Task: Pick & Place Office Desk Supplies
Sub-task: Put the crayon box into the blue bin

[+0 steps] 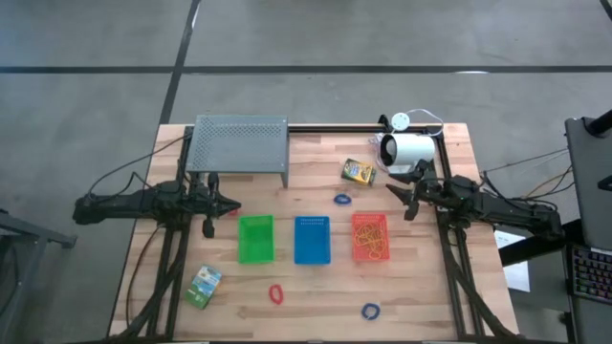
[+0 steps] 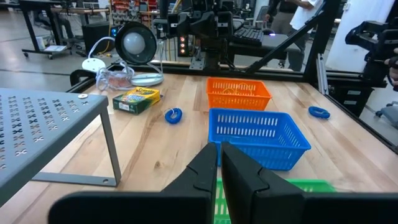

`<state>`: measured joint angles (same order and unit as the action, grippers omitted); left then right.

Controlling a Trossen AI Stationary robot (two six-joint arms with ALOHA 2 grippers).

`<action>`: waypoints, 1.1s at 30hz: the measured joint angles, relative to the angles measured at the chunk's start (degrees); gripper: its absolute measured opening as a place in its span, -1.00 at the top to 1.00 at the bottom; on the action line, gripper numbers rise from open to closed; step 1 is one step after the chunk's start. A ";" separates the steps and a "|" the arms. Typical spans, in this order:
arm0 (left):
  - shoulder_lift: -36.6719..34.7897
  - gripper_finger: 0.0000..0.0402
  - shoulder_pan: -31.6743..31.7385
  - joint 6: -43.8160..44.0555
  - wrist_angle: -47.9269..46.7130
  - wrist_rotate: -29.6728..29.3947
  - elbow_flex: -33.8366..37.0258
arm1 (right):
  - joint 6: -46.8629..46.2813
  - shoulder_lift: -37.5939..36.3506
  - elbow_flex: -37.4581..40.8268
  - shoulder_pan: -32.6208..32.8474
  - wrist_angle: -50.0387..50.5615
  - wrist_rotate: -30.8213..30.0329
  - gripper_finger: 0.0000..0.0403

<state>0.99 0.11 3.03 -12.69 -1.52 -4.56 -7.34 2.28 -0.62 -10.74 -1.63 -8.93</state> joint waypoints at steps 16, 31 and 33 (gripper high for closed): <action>0.00 0.86 0.01 0.00 -0.02 0.00 -0.02 | 3.31 0.09 0.00 0.00 -0.01 0.00 0.14; 0.00 0.86 0.00 0.00 -0.02 0.00 -0.01 | 3.33 0.11 0.00 0.00 -0.02 0.00 0.14; 0.00 0.86 0.01 0.00 0.00 0.02 -0.02 | 3.43 0.11 0.00 0.00 -0.02 0.00 0.14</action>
